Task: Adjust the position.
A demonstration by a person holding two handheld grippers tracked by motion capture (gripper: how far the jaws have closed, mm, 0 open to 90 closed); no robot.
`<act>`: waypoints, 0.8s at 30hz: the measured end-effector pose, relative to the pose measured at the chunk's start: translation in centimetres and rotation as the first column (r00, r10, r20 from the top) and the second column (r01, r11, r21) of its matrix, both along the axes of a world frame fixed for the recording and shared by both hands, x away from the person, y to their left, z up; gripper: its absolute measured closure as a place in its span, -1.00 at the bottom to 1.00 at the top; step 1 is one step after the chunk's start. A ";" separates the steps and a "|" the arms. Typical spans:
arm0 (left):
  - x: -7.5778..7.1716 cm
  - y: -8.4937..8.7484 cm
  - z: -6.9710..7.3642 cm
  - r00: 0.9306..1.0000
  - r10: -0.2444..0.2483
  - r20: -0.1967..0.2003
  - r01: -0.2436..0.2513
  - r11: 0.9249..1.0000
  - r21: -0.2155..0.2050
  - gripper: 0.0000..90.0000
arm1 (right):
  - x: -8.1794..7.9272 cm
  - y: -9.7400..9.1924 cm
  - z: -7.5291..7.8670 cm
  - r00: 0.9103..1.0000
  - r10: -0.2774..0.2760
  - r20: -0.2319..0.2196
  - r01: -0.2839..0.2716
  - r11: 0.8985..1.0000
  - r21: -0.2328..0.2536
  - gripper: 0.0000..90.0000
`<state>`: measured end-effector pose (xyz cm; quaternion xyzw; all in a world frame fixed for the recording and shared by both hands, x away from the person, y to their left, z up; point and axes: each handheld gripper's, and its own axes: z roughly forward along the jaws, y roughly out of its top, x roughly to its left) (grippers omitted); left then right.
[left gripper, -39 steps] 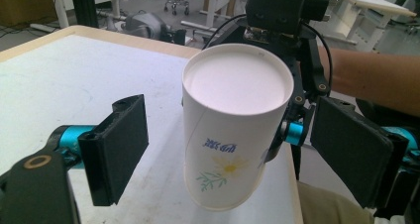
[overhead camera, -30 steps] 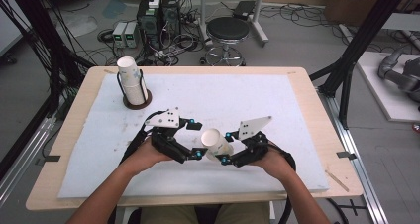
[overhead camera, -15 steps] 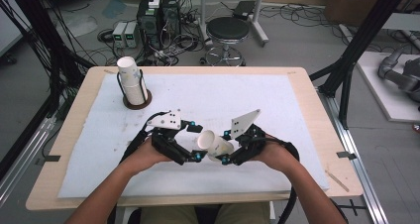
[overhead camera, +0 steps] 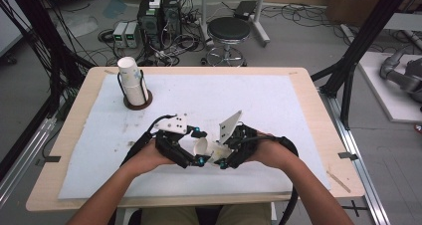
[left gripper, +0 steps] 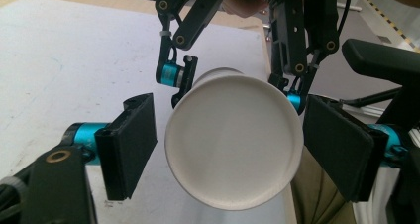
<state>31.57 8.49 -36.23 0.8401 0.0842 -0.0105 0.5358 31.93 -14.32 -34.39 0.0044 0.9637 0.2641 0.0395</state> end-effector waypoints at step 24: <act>0.1 0.0 -0.5 0.999 -0.026 0.020 0.026 0.999 0.042 -0.17 | 0.1 -0.8 -0.3 0.996 -0.064 -0.054 0.067 0.996 0.055 -0.47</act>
